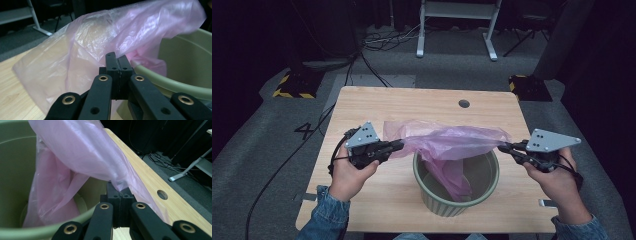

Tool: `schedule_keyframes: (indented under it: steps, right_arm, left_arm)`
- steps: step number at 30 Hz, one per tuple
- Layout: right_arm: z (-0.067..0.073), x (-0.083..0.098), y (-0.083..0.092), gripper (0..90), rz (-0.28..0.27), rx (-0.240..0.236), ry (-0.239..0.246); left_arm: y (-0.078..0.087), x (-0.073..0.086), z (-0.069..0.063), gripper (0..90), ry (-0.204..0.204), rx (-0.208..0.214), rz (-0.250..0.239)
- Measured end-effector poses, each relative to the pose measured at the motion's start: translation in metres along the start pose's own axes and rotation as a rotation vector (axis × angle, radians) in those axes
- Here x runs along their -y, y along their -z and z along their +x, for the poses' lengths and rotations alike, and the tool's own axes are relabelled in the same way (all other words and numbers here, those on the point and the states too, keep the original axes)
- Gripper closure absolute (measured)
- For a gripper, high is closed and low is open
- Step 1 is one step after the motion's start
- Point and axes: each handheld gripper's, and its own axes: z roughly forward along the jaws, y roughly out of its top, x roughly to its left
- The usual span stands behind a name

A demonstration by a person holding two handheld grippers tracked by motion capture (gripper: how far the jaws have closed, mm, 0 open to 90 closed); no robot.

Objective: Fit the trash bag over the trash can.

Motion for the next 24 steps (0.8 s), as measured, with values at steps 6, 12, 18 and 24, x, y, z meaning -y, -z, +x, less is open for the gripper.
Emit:
schedule_keyframes:
  steps: [6, 12, 18, 24]
  right_arm:
    - [0.016, 0.013, 0.015, 90.0, 0.015, -0.037, 0.005]
    - [0.041, 0.034, 0.026, 90.0, 0.027, -0.092, -0.006]
    - [0.059, 0.045, 0.033, 90.0, 0.036, -0.127, -0.005]
    - [0.075, 0.061, 0.033, 90.0, 0.071, -0.180, -0.011]
  left_arm:
    - [0.015, 0.009, -0.021, 90.0, -0.028, 0.049, -0.013]
    - [0.020, 0.032, -0.039, 90.0, -0.033, 0.096, 0.009]
    - [0.021, 0.044, -0.044, 90.0, -0.028, 0.129, 0.021]
    - [0.015, 0.060, -0.047, 90.0, -0.016, 0.200, 0.028]
